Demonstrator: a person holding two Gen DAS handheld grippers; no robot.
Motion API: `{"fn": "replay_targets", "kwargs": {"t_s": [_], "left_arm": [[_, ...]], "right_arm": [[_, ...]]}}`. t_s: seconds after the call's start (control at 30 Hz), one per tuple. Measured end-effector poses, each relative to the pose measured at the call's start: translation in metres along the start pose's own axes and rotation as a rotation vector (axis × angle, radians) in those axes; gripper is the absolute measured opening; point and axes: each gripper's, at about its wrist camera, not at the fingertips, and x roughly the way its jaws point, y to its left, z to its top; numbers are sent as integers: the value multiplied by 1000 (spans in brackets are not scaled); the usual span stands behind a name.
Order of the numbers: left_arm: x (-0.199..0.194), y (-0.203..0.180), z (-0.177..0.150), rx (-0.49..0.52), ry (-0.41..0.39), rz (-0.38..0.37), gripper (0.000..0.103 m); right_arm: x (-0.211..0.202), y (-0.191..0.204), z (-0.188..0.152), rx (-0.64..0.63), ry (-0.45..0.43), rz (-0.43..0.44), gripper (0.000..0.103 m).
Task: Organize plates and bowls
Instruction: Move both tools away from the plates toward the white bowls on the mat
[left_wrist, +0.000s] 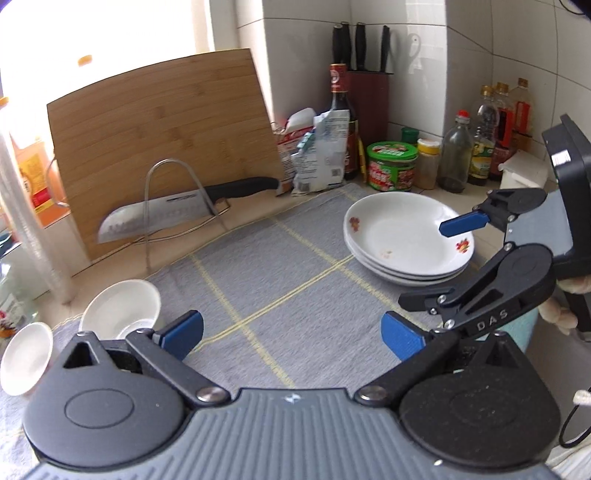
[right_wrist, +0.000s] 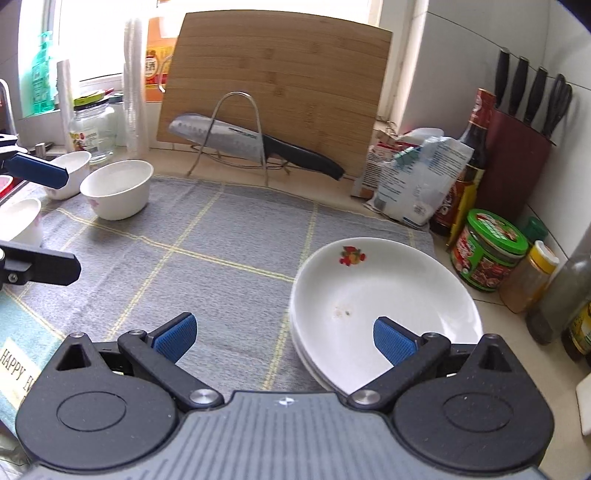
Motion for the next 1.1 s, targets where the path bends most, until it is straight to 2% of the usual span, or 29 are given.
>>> {"fn": "replay_targets", "kwargs": {"t_s": [0.17, 0.37, 0.63, 0.83, 1.1], "left_arm": [[-23, 29, -37, -68, 28, 55, 102], [-54, 72, -80, -144, 46, 94, 102], [-70, 134, -135, -212, 109, 114, 102], [-61, 161, -168, -223, 135, 97, 102], [-40, 173, -177, -216, 154, 7, 102]], "right_arm": [[13, 43, 11, -49, 9, 85, 103], [21, 108, 23, -96, 31, 143, 103], [22, 181, 38, -131, 43, 141, 103], [20, 218, 49, -150, 44, 144, 103], [24, 247, 68, -180, 30, 145, 103]]}}
